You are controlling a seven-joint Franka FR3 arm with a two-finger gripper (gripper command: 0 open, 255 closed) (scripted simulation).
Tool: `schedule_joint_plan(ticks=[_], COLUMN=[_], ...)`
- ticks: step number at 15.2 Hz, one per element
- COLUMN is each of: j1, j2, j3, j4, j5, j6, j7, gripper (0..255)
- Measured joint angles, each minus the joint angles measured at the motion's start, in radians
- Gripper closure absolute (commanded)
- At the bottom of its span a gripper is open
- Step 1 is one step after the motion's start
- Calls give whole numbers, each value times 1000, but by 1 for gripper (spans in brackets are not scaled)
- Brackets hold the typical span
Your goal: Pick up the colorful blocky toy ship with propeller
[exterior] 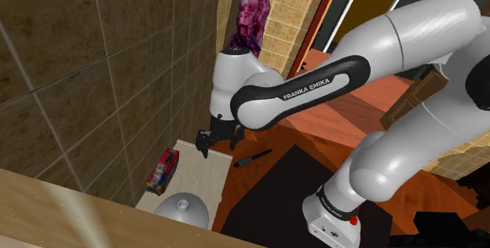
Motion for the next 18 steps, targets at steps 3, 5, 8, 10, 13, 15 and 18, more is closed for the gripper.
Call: schedule_joint_plan(ticks=[3,5,8,10,13,15,18], j1=[-5,2,36,71,130,165,219], j2=[133,226,371,457,577,655,771], j3=[30,35,18,-4,-46,-77,-118], j4=[59,106,194,260,357,426,556], j5=[-76,-140,-246,-304,-372,-406,-440], j6=[70,110,155,168,187,196,188], j7=[116,200,329,403,497,543,599], gripper=[0,0,0,0,0,0,0])
